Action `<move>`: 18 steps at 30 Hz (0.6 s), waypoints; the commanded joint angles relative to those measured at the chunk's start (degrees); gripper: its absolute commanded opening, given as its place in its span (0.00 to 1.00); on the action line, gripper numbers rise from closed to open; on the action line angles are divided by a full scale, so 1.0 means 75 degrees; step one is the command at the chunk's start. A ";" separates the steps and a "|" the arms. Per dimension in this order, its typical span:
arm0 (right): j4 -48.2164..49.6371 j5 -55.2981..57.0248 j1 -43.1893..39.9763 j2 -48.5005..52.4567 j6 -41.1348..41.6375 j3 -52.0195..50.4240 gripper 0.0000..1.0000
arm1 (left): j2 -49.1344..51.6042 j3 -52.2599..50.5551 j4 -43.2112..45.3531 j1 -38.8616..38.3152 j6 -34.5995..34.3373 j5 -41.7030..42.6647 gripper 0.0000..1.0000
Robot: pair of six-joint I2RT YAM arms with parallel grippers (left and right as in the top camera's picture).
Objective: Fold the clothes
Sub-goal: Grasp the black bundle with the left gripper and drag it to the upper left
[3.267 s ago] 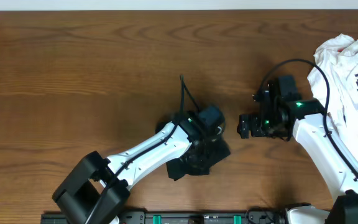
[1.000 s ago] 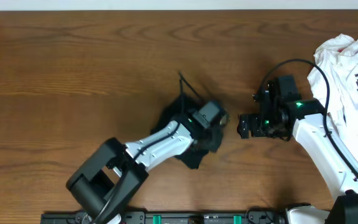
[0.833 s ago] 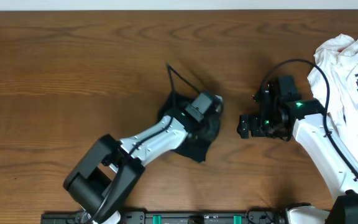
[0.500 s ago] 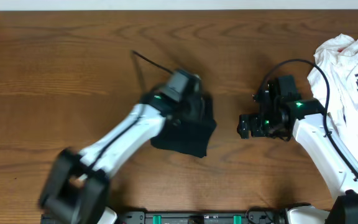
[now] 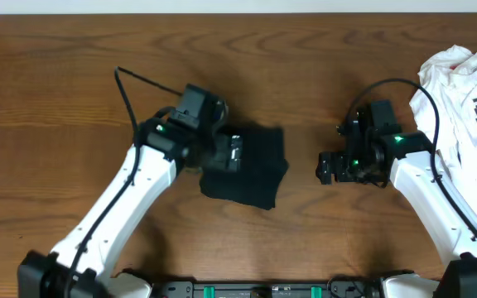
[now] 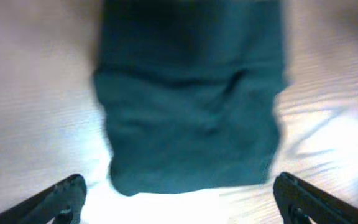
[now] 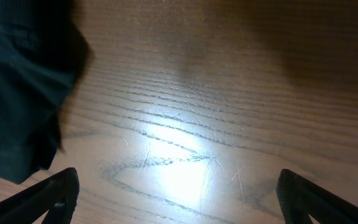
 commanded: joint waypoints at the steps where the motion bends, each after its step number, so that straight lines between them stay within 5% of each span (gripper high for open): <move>1: -0.0003 0.0017 -0.0029 -0.0099 0.0044 -0.0032 0.99 | 0.0463 0.0009 -0.0213 0.0323 0.0248 -0.0178 1.00; 18: -0.0003 0.0015 -0.0029 -0.0099 0.0044 -0.0032 0.99 | 0.3075 0.0009 -0.0160 0.0443 0.0239 0.0058 0.98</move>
